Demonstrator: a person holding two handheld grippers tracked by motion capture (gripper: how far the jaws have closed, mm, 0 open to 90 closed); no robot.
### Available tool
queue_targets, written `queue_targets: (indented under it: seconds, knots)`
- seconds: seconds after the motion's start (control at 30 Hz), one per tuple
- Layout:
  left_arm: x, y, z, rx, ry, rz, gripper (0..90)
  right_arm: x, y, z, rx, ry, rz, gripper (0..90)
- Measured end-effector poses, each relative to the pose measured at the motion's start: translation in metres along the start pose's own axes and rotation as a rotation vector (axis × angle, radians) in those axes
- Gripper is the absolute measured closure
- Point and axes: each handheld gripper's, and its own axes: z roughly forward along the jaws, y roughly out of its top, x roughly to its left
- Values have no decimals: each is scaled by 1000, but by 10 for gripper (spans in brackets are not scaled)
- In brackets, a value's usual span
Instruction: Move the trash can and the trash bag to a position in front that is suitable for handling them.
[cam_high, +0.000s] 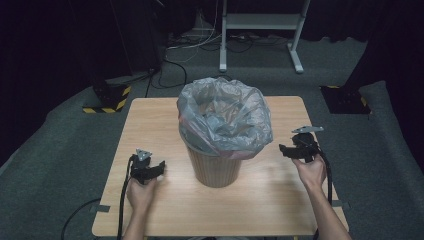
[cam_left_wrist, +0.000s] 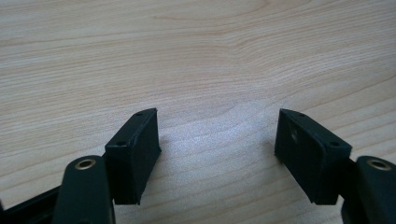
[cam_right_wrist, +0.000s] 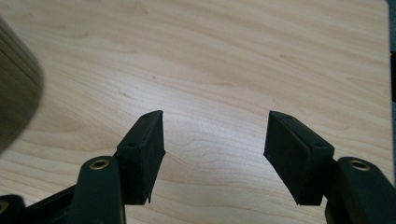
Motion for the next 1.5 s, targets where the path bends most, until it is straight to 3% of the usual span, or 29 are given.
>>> queue_targets:
  seconds: [0.23,0.37,0.97,1.07,1.5]
  knots:
    - [0,0,0,0,-1,-1,308,11,-13,25,31,12,-9,377]
    - [0,0,0,1,-2,1,307,20,-17,37,53,3,-37,378]
    - [0,0,0,1,-1,0,307,35,-21,70,50,22,-8,367]
    - [0,0,0,0,-1,2,307,34,-22,72,35,35,20,362]
    - [0,0,0,0,0,0,307,30,-27,81,-29,17,44,154]
